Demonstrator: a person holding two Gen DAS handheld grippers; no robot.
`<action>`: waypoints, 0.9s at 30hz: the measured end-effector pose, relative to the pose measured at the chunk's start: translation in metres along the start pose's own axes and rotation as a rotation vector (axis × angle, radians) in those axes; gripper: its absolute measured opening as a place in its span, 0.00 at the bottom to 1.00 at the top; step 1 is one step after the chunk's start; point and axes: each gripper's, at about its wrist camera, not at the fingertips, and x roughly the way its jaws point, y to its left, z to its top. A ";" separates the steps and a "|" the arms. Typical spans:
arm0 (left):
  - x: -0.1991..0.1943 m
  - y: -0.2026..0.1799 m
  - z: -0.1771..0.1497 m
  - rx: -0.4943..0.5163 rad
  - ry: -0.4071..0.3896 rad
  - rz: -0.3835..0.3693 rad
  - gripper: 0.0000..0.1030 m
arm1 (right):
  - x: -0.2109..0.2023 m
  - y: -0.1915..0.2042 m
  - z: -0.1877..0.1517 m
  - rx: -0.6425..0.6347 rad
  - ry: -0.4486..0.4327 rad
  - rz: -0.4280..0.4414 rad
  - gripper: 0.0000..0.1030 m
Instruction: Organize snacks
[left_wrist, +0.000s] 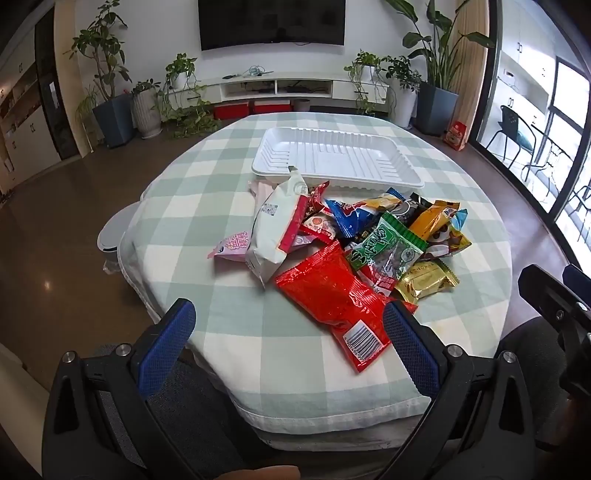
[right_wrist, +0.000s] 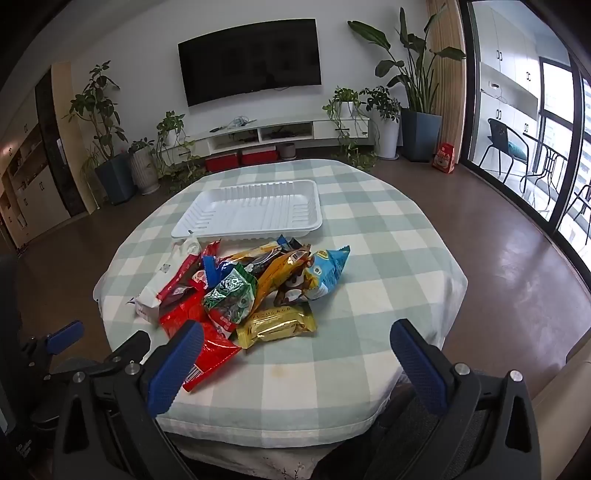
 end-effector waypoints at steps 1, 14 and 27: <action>-0.001 0.000 0.000 0.002 -0.003 0.002 1.00 | 0.000 0.000 0.000 0.000 -0.001 0.000 1.00; -0.001 0.004 -0.002 -0.014 0.016 -0.001 1.00 | 0.002 0.000 -0.001 0.001 0.005 0.001 1.00; -0.001 0.002 0.000 -0.012 0.016 0.006 1.00 | 0.003 0.001 -0.003 0.002 0.010 0.003 1.00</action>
